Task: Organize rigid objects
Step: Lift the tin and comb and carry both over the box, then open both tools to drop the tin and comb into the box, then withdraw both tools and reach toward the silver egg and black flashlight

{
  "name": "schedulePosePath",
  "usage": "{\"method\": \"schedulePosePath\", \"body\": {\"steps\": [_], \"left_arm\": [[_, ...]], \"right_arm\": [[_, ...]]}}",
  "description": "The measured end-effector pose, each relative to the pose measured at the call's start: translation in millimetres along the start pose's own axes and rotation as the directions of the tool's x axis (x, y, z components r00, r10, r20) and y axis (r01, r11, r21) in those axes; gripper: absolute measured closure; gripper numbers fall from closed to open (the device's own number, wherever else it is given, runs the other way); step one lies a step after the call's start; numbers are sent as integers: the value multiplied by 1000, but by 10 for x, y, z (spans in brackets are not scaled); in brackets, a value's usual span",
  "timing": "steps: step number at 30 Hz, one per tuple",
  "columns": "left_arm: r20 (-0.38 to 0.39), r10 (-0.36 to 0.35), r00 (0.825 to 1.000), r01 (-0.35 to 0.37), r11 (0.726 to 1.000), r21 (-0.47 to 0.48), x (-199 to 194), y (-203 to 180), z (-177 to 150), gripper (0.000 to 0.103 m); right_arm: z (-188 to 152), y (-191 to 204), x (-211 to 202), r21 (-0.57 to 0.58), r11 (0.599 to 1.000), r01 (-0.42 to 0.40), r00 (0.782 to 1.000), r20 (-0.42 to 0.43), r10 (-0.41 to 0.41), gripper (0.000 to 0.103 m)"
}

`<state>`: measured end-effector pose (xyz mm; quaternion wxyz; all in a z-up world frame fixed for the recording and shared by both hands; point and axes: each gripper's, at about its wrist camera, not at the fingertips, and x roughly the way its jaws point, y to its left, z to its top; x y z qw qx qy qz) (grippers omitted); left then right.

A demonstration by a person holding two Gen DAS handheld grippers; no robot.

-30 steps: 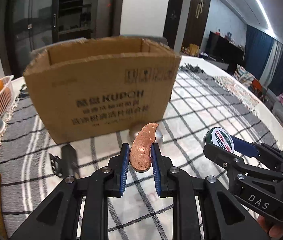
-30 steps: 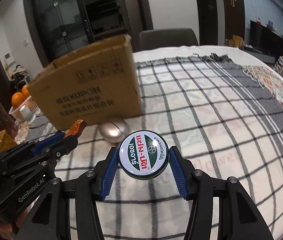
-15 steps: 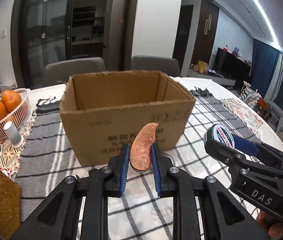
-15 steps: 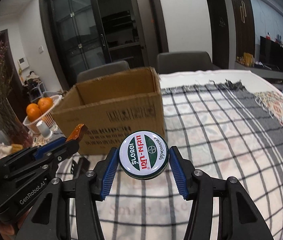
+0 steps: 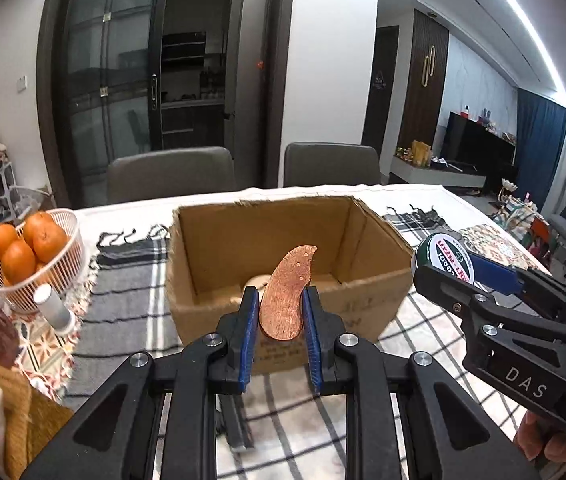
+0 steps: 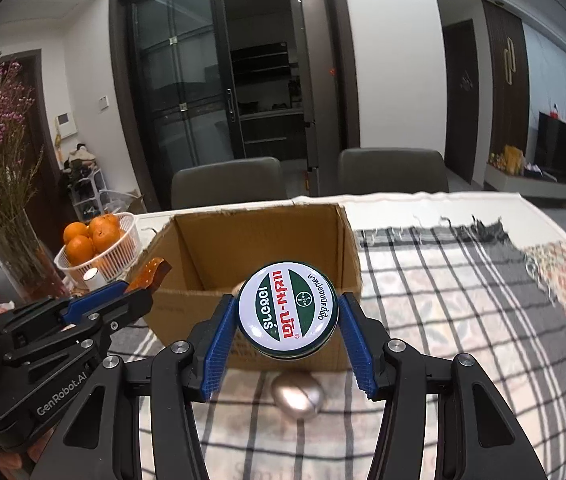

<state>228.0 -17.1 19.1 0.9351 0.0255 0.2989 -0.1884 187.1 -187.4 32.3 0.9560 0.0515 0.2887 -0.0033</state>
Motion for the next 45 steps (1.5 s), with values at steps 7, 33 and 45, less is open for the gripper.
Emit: {"method": "schedulePosePath", "body": {"steps": [7,33,45], "left_arm": [[-3,21,1000,-21,1000,-6,104,87,161,80],[-197,69,978,-85,994,-71,830,370,373,80],[-156,139,978,-151,987,-64,522,358,284,56]], "right_arm": [[210,44,165,-31,999,-23,1000,-5,23,50],[487,-18,1082,-13,997,-78,977,-201,74,50],[494,6,882,-26,998,-58,986,-157,53,45]]}}
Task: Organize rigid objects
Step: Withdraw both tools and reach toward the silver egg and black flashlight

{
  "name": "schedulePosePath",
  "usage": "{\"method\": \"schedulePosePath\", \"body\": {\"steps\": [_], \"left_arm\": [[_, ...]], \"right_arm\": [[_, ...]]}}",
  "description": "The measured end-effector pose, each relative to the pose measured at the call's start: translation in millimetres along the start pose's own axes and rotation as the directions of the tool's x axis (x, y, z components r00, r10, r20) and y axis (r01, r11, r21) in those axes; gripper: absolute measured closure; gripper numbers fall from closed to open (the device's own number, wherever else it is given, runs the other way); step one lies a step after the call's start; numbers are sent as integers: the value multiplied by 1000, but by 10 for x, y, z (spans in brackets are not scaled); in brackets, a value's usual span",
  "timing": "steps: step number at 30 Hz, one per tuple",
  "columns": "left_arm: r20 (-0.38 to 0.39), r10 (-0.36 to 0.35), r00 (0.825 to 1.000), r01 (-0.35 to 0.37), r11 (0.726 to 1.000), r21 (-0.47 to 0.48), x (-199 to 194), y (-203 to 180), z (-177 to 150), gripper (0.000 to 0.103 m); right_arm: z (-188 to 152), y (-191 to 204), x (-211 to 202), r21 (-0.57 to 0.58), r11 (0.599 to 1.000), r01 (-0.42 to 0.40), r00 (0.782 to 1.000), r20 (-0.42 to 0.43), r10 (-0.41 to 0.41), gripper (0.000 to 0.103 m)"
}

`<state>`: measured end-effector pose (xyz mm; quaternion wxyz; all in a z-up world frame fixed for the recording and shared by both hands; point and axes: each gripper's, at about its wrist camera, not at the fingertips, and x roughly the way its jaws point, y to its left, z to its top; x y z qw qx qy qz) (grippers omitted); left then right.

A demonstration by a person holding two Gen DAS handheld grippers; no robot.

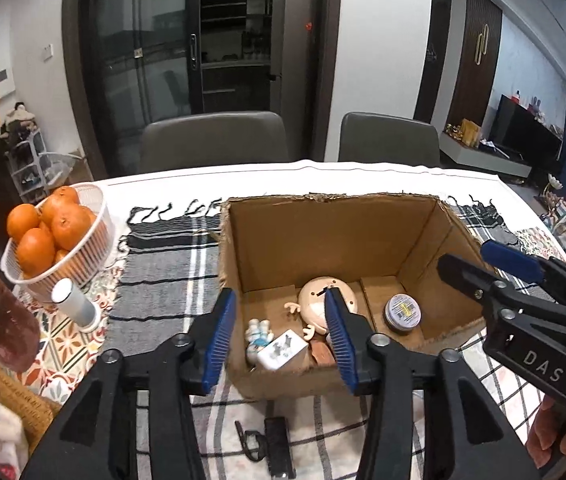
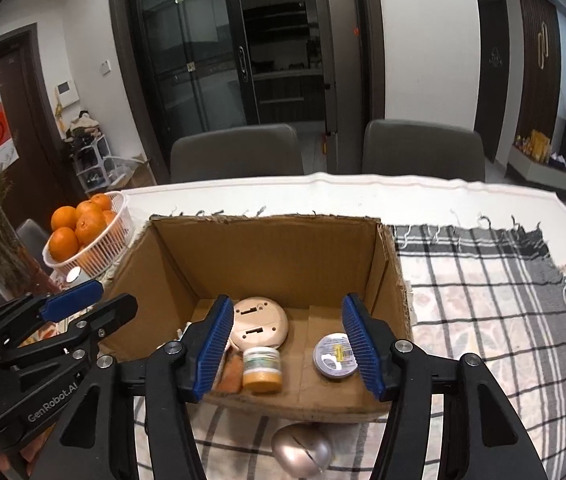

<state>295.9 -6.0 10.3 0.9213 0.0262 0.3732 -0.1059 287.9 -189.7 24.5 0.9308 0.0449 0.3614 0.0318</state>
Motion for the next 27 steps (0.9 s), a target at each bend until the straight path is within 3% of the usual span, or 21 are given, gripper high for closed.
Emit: {"method": "schedulePosePath", "body": {"steps": [16,27], "left_arm": [[35,81,996,-80,996,-30,-562,-48,-524,55],[1,111,994,-111,992,-67,-609,-75,-918,55]], "right_arm": [[-371,115,-527,-24,999,-27,998,53,28,45],[-712,121,-587,-41,998,-50,998,39,52,45]]}}
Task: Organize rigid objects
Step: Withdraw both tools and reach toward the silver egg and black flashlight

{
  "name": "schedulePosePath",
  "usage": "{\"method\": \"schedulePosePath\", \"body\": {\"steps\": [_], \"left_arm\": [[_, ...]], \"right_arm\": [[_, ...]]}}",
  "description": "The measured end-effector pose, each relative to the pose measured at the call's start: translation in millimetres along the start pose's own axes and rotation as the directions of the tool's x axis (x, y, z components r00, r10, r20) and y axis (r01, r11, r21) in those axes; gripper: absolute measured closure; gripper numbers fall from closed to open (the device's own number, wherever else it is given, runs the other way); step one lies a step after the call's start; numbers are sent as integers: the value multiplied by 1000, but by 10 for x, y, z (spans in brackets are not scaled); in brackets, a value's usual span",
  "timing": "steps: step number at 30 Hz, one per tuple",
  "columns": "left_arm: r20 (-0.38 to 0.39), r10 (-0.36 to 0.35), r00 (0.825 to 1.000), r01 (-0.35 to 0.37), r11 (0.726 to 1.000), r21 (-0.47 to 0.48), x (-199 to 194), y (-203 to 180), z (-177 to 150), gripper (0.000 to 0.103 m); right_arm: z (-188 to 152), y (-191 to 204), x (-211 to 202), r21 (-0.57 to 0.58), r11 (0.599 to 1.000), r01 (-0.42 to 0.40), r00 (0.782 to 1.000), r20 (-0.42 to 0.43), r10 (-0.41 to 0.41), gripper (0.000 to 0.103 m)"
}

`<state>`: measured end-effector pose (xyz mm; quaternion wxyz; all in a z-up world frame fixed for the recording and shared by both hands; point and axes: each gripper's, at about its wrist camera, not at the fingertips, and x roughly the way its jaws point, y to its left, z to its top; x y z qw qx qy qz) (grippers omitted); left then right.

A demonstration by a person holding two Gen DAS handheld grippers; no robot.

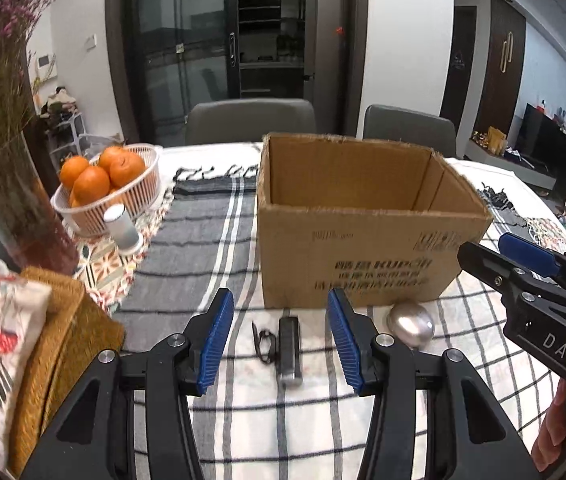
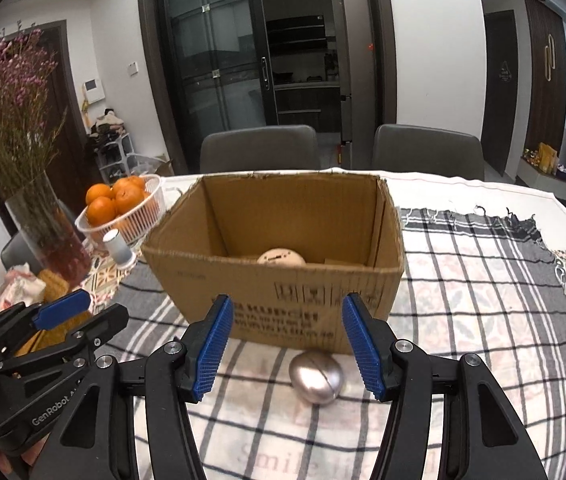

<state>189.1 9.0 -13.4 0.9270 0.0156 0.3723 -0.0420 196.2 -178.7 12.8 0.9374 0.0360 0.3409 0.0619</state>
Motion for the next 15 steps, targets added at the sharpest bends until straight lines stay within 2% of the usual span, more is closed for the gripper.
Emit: {"method": "schedulePosePath", "body": {"steps": [12,15], "left_arm": [[-118,3,993,-8,999,-45,279,59,-391,55],[-150,3,989,-10,999,-45,367,64,-471,55]], "right_arm": [[-313,-19,311,0,1000,-21,995,-101,21,45],[-396,-39,409,1,1000,-17,991,-132,17,41]]}}
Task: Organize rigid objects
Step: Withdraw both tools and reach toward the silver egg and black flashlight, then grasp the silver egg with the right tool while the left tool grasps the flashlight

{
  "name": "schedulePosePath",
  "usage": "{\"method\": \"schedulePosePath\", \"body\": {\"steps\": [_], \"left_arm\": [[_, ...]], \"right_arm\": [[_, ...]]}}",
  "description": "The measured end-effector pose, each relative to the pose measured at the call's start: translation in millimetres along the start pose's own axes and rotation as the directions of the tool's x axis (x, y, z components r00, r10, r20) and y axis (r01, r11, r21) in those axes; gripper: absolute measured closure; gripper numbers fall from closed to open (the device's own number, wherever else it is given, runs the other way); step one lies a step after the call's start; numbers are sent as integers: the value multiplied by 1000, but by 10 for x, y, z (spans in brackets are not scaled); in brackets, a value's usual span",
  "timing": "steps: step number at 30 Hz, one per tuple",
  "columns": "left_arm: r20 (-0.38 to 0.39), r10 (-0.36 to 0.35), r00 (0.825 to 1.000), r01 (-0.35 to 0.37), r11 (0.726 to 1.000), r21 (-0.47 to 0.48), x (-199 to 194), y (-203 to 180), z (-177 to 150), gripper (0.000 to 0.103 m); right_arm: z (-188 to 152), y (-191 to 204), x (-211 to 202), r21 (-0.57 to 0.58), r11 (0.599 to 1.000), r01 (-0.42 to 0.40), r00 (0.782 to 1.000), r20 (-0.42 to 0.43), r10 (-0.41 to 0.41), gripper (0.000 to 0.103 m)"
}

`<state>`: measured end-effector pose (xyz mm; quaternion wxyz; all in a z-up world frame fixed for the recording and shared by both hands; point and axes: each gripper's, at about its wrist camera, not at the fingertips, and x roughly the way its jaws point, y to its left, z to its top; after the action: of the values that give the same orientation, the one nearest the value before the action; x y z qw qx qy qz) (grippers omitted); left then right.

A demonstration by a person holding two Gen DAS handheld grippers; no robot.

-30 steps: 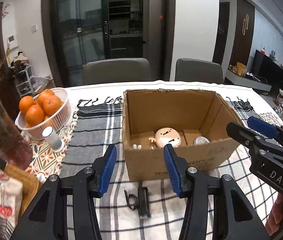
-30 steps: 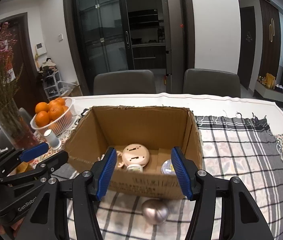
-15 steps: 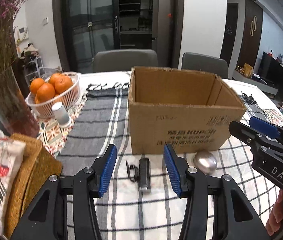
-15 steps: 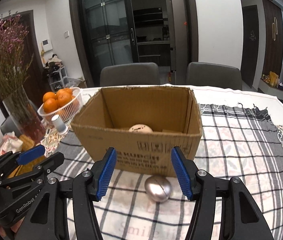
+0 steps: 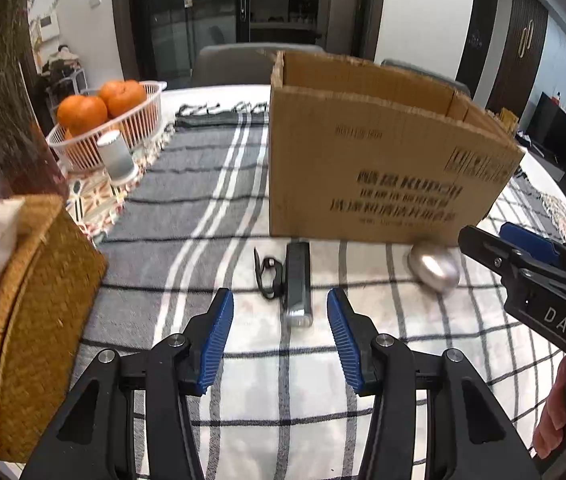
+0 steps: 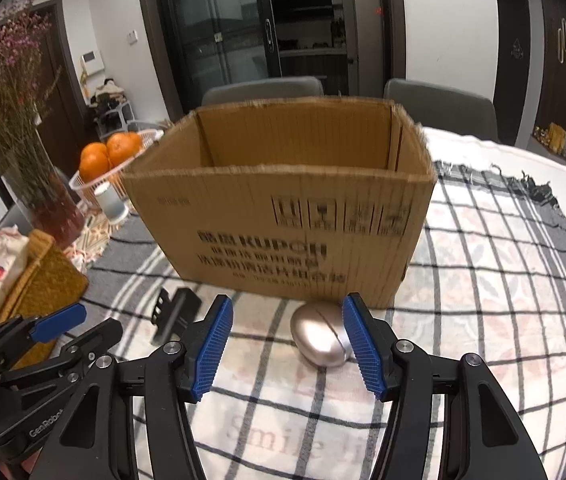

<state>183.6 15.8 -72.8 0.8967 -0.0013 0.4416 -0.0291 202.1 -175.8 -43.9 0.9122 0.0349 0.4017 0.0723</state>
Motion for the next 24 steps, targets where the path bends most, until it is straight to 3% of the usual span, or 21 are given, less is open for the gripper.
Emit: {"method": "schedulePosePath", "body": {"steps": [24], "left_arm": [[-154,-56,986,51,998,-34,689,-38,-104,57]], "right_arm": [[-245,-249,708,26,998,49,986,-159,-45,39]]}}
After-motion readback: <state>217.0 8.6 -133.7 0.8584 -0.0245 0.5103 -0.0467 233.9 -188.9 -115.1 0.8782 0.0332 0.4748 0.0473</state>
